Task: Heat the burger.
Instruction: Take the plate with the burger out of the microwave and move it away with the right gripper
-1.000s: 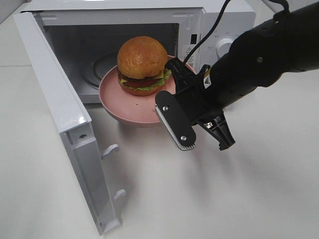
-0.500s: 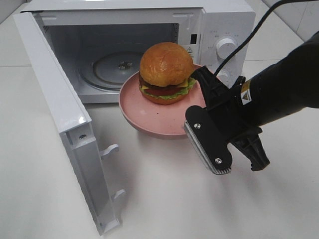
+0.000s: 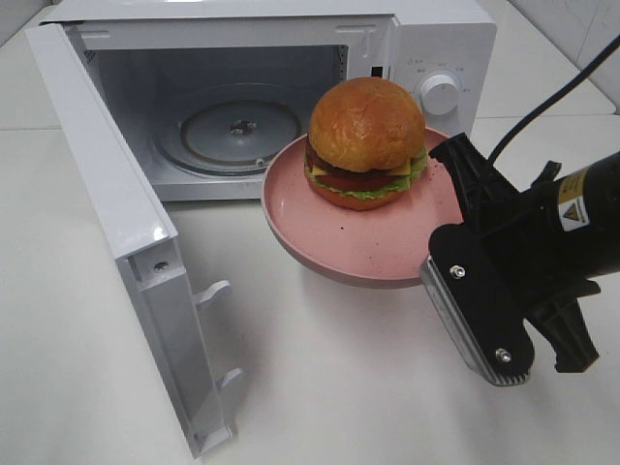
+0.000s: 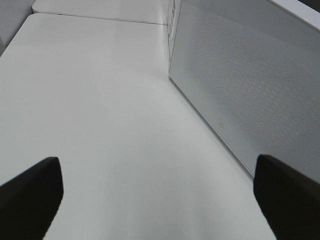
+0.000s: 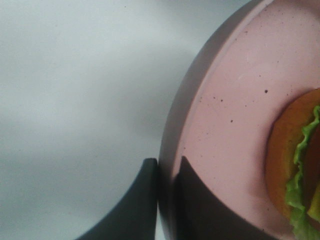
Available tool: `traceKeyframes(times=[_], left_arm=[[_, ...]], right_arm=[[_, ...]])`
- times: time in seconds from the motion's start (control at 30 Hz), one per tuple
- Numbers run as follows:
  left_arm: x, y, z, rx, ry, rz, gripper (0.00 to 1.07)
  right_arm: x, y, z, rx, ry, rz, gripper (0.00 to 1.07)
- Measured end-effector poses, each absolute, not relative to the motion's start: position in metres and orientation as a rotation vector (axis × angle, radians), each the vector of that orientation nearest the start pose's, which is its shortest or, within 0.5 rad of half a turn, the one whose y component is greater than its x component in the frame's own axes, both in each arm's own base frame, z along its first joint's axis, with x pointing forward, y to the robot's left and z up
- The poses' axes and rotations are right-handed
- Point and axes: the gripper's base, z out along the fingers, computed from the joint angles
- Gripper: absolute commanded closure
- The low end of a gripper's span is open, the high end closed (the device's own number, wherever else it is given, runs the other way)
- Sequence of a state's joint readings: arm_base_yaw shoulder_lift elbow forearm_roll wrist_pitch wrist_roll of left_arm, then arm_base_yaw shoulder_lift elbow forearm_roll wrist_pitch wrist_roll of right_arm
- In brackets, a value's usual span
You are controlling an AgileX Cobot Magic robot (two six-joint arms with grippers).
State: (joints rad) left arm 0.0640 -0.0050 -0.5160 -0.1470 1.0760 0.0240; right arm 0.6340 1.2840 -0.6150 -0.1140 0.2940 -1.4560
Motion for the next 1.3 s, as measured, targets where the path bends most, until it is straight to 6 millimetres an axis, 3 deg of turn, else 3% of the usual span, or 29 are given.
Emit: traceKeyframes(times=[0.37,0.83,1.3], left_arm=[[-0.008,-0.012,0.281,-0.031,2.032,-0.12,0.11],[-0.008,-0.012,0.281,-0.031,2.032,-0.12,0.11],[-0.008,-0.012,0.281,-0.031,2.032,-0.12,0.11]], right_arm=[[0.164,0.113,0.226,-2.171,1.237,-0.46,1.07],[0.144,0.089,0.249,-2.025,1.41,-0.494,1.07],[0.126,0.062,0.258,-1.854,1.72,-0.533,1.07]])
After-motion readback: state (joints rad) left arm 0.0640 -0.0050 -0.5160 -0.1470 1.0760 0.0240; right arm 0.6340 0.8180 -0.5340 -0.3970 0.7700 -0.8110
